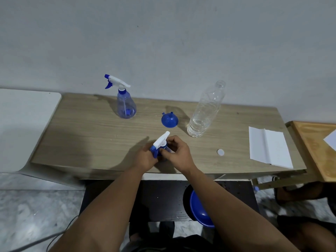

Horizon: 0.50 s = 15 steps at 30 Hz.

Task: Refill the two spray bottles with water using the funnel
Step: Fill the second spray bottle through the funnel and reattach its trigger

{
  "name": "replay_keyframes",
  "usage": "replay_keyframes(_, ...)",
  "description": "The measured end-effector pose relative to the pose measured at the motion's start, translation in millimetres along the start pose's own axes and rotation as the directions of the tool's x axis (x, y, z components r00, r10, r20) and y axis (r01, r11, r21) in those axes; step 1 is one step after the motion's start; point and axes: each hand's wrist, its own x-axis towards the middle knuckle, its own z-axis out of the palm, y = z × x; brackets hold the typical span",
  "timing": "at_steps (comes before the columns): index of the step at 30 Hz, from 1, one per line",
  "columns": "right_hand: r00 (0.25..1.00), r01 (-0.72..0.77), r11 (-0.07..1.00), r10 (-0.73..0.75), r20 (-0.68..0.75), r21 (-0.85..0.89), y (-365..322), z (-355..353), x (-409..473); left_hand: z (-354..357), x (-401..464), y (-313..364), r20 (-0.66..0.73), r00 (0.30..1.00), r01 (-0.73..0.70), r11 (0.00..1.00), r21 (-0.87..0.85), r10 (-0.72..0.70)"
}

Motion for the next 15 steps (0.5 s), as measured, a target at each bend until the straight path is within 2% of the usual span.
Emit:
replay_keyframes(7,1.0,0.007,1.0,-0.007,0.002,-0.024,-2.2,0.6,-0.6,-1.6,-3.1,3.2,0.02,1.0,-0.011,0.999,-0.031,0.012)
replay_keyframes(12,0.995,-0.048,0.998,0.044,-0.086,-0.047,-5.0,6.8,1.9,-0.4,-3.4,2.9,0.018,1.0,-0.019,0.999,-0.04,0.019)
replay_keyframes(15,1.0,0.001,0.995,-0.004,-0.031,-0.098,-4.8,7.5,1.5,-0.6,-3.5,1.5,-0.013,0.999,-0.04,0.999,0.005,0.04)
